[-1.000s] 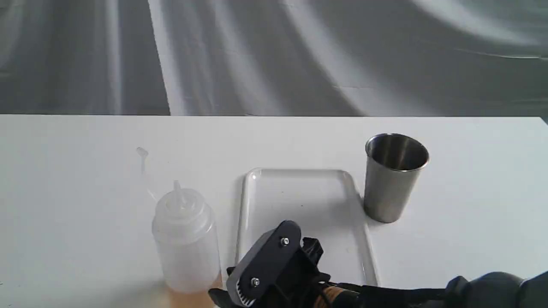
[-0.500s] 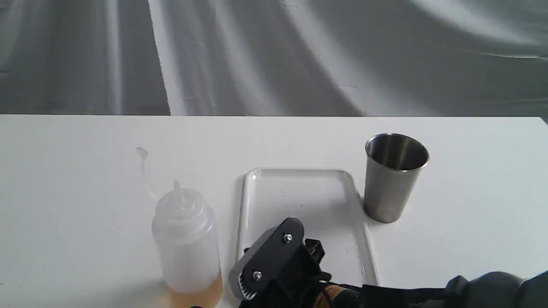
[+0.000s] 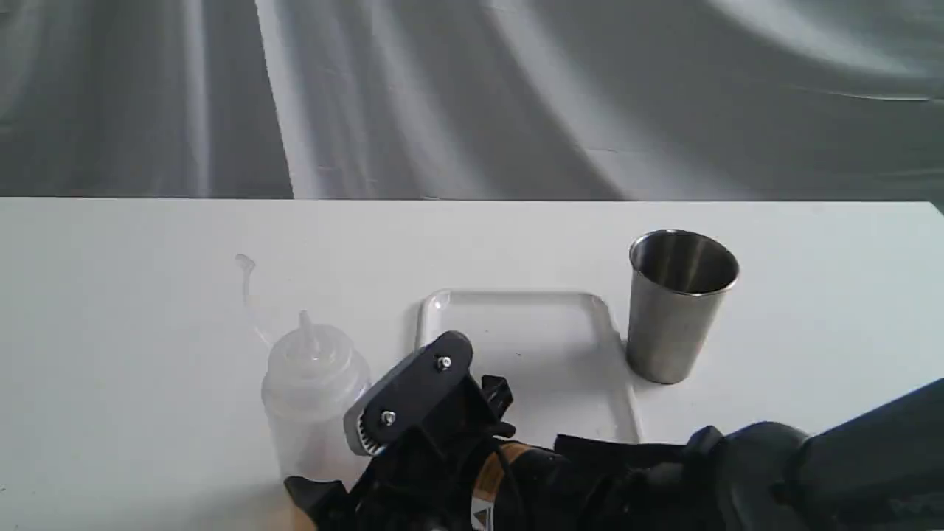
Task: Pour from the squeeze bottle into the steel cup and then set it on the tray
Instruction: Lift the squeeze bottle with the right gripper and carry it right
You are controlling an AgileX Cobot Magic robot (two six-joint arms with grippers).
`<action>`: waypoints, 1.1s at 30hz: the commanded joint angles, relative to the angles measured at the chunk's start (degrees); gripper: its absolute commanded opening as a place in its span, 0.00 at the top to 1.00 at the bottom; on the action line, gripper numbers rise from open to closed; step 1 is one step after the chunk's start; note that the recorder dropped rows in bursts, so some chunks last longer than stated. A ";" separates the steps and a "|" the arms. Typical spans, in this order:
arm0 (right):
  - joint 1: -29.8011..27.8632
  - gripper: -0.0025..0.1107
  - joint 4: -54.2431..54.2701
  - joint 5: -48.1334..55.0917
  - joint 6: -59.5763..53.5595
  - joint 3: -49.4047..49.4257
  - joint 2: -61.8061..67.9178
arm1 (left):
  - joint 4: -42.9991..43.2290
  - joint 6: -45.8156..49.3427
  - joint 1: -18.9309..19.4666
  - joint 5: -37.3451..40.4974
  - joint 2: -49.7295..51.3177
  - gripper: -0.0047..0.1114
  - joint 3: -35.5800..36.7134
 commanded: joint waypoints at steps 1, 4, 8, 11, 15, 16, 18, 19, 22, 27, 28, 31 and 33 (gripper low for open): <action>0.02 0.23 0.46 0.62 0.65 -2.28 0.98 | -0.04 -0.07 0.09 -0.44 -0.15 0.96 0.25; 0.02 0.23 0.46 0.75 0.99 -4.05 2.08 | -0.04 -0.07 0.09 -0.44 -0.15 0.96 0.25; 0.02 0.23 0.46 0.87 1.36 -6.05 3.18 | -0.04 -0.25 0.09 -0.44 -0.15 0.96 0.25; 0.11 0.23 0.35 1.02 1.83 -6.82 3.58 | -0.04 -0.25 0.09 -0.44 -0.15 0.96 0.25; 0.24 0.23 0.35 1.17 2.05 -6.83 3.58 | -0.04 -0.25 0.09 -0.44 -0.15 0.96 0.25; 0.25 0.23 0.35 1.17 2.05 -6.83 3.58 | -0.04 -0.25 0.09 -0.44 -0.15 0.96 0.25; 0.50 0.23 0.35 1.17 2.05 -6.83 3.58 | -0.04 -0.06 0.09 -0.44 -0.15 0.96 0.25; 0.64 0.23 0.35 1.17 2.05 -6.83 3.58 | -0.04 -0.06 0.09 -0.44 -0.15 0.96 0.25; 0.63 0.24 0.35 1.17 2.27 -6.83 3.58 | -0.04 -0.06 0.09 -0.44 -0.15 0.96 0.25; 0.63 0.30 0.35 1.17 2.40 -6.83 3.58 | -0.04 -0.06 0.09 -0.44 -0.15 0.96 0.25; 0.63 0.33 0.35 1.17 2.40 -6.83 3.58 | -0.04 -0.06 0.09 -0.44 -0.15 0.96 0.25; 0.63 0.44 0.47 1.17 2.40 -6.83 3.58 | -0.04 -0.26 0.09 -0.44 -0.15 0.96 0.25; 0.63 0.50 0.62 1.17 2.40 -6.83 3.58 | -0.04 -0.26 0.09 -0.44 -0.15 0.96 0.25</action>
